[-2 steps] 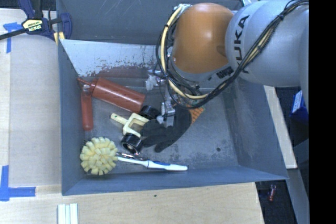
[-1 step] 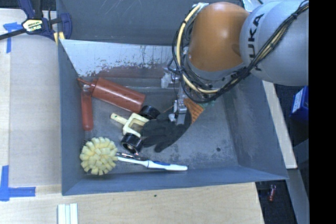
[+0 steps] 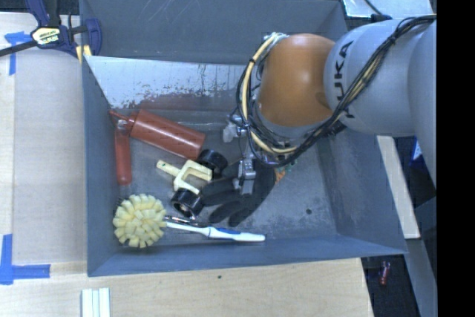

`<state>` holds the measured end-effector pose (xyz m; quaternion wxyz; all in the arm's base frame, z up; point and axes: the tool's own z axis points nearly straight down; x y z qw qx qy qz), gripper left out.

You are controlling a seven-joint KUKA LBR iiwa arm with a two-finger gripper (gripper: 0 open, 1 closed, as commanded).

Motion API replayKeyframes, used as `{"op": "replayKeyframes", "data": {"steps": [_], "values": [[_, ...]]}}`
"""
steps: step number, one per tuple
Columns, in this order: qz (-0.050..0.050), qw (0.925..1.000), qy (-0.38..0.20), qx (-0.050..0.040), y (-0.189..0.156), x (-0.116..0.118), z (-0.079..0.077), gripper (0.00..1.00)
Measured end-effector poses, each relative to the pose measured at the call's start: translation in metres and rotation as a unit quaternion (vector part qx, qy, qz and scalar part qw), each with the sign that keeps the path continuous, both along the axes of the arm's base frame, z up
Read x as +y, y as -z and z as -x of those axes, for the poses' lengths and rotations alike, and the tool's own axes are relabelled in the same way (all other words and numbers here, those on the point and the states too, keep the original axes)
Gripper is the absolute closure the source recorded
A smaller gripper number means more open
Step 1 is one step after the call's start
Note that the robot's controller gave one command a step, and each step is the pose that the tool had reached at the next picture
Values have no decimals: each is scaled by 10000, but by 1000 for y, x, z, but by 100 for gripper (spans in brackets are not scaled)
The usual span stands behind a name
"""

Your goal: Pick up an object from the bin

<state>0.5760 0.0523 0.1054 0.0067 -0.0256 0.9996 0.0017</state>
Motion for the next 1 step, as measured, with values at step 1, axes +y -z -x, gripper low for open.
{"op": "replayKeyframes", "data": {"steps": [1], "values": [[3, 9979, 641, -22, 31, -18, -8, 0]]}}
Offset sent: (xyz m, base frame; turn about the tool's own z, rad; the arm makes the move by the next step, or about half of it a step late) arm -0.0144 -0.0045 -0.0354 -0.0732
